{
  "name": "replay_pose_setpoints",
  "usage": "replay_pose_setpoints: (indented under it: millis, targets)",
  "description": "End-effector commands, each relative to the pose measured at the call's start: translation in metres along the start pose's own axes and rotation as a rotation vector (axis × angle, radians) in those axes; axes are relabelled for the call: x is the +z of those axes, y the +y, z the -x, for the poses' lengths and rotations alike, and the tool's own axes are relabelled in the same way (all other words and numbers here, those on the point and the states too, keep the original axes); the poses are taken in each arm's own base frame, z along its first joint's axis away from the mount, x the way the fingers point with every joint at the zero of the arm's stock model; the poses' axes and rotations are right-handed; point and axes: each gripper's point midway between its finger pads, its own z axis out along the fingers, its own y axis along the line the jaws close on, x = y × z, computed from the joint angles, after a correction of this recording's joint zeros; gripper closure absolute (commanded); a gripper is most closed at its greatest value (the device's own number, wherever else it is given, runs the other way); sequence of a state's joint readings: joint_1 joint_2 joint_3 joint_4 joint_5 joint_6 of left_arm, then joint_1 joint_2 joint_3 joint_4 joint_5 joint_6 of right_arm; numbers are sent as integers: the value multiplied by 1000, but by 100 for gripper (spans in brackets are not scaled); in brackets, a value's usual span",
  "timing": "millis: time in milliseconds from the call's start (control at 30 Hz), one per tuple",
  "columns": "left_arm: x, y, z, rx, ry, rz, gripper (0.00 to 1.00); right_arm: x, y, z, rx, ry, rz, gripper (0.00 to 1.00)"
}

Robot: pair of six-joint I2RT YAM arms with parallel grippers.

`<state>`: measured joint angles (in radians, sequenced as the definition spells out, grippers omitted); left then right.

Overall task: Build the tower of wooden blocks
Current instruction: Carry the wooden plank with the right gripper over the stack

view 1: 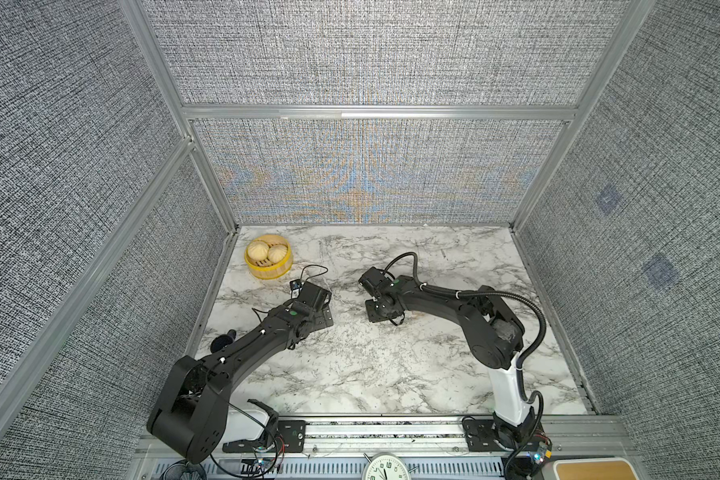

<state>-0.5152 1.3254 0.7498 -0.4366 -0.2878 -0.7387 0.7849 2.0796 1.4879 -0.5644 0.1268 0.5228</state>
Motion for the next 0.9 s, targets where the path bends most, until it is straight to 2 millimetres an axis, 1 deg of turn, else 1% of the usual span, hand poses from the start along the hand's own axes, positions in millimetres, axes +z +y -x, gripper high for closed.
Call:
replay_pose_setpoints:
  millis: [0, 200, 367, 600, 700, 867]
  targets:
    - [-2, -1, 4, -8, -12, 0, 0, -4, -4, 1, -11, -1, -18, 64]
    - [-4, -2, 6, -5, -14, 0, 1, -3, 2, 3, -14, -1, 0, 65]
    - [-4, 0, 7, -4, -13, 4, 0, -1, 2, 3, -17, 5, -2, 73]
    - [-6, 1, 6, -7, -15, 4, 0, 1, 0, 4, -15, 9, -6, 79]
    - [-6, 1, 6, -8, -16, 3, 0, -1, 1, 5, -18, 6, -3, 83]
    - [-8, -1, 7, 1, -15, -6, 0, -9, 1, 6, -25, -2, 4, 86]
